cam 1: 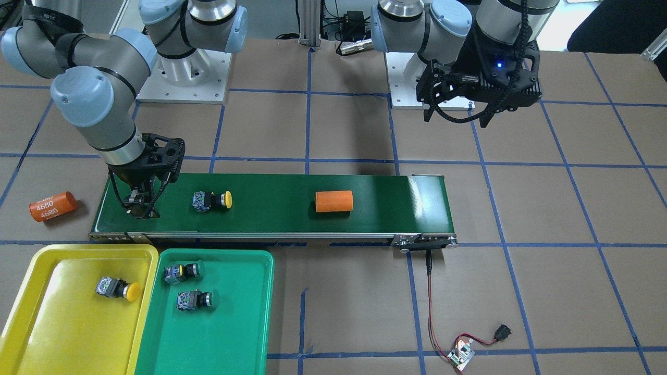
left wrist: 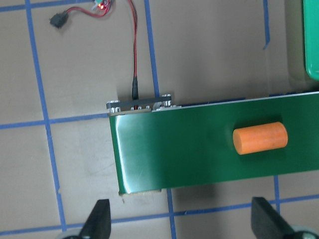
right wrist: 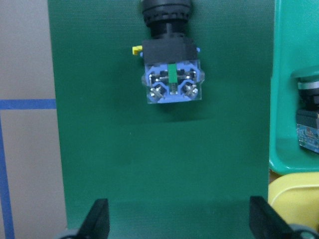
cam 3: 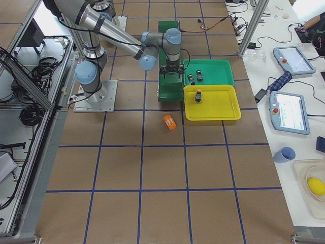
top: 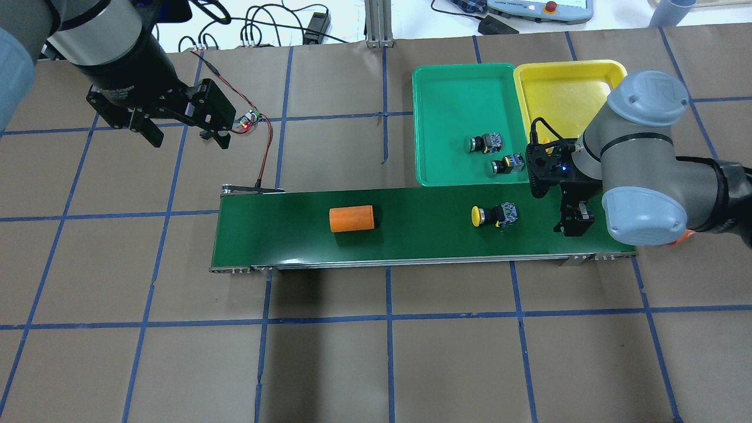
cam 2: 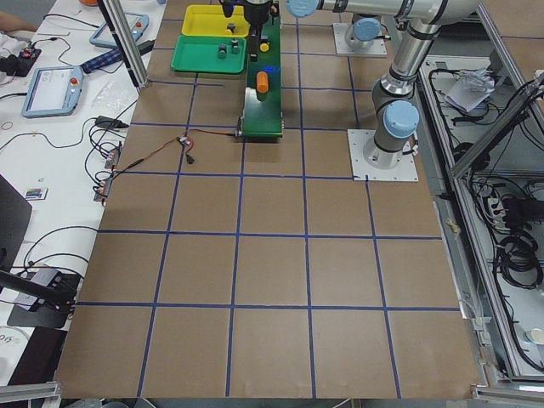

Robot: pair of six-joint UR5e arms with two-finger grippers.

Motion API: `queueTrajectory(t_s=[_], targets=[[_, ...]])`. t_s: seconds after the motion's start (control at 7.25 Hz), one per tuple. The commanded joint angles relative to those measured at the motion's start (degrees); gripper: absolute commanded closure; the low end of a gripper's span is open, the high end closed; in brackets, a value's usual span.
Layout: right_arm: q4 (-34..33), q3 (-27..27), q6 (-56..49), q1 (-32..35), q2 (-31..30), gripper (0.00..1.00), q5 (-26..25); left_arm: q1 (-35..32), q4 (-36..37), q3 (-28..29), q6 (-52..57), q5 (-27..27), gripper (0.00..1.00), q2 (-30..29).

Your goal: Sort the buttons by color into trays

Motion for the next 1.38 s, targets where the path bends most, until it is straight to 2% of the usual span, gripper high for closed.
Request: queueTrajectory(t_s=[0.0, 0.41, 0.69, 0.97, 1.24], targets=[[-0.34, 0.29, 0.11, 0.05, 0.11, 0.0, 0.1, 0.28, -2.65, -0.25, -0.04, 0.25, 0.0, 1.14], [-0.34, 0.29, 0.37, 0.05, 0.2, 0.0, 0.36, 0.11, -1.68, 0.45, -0.04, 1.56, 0.0, 0.09], [-0.34, 0.2, 0.37, 0.05, 0.2, 0.0, 0.27, -0.07, 1.99, 0.46, -0.39, 0.88, 0.0, -0.7], [-0.34, 0.29, 0.29, 0.05, 0.28, 0.0, 0.53, -0.16, 1.57, 0.98, -6.77, 0.69, 0.0, -0.96], [-0.34, 0.37, 0.29, 0.05, 0.37, 0.01, 0.71, 0.19, 1.39, 1.07, -6.46, 1.13, 0.0, -1.05]])
